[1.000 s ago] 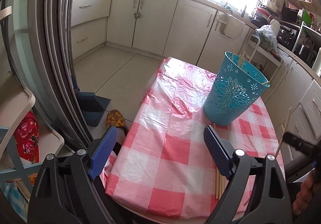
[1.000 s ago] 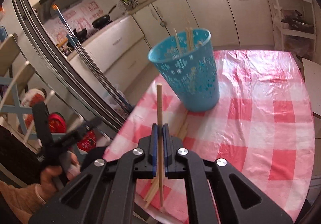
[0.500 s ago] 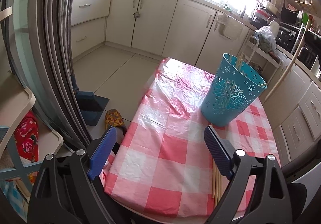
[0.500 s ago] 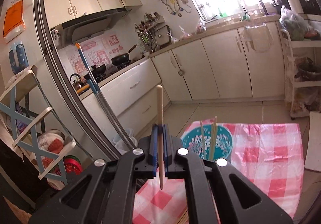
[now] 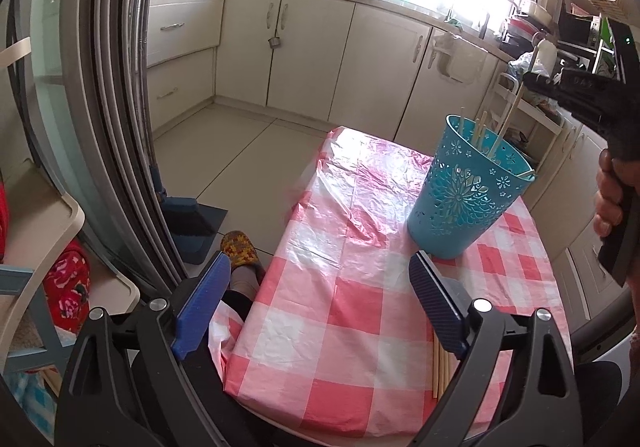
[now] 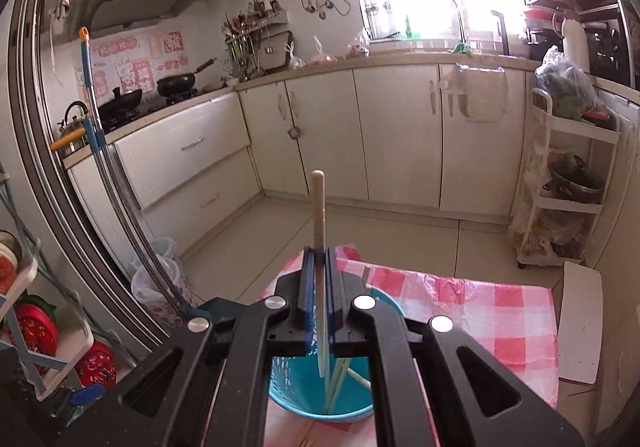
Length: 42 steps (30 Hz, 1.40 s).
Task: Organize utensils
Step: 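Lift the wooden chopstick with the right tool over the blue basket, then drop the chopstick into the basket by opening the right tool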
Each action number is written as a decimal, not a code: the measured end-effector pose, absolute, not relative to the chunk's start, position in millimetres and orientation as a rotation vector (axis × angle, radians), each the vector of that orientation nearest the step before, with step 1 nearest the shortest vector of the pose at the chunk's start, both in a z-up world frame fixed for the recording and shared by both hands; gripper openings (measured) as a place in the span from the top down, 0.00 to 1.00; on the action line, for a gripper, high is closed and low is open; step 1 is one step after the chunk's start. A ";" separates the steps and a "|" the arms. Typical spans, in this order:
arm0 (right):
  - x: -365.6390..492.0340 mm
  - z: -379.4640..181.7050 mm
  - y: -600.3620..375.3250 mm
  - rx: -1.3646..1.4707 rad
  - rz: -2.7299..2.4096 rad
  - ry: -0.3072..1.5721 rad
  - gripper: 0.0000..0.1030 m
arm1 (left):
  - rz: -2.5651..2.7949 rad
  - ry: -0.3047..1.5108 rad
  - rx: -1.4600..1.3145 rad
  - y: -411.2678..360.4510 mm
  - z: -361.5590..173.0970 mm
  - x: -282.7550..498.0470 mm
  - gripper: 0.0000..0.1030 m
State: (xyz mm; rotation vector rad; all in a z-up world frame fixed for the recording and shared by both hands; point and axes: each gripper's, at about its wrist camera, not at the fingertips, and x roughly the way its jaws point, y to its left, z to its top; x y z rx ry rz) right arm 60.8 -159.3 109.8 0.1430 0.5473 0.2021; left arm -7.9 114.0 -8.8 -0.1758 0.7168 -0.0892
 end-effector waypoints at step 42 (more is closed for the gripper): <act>-43.9 -71.3 -115.2 0.197 0.156 0.983 0.81 | -0.087 0.758 -0.150 114.1 -18.9 -26.3 0.11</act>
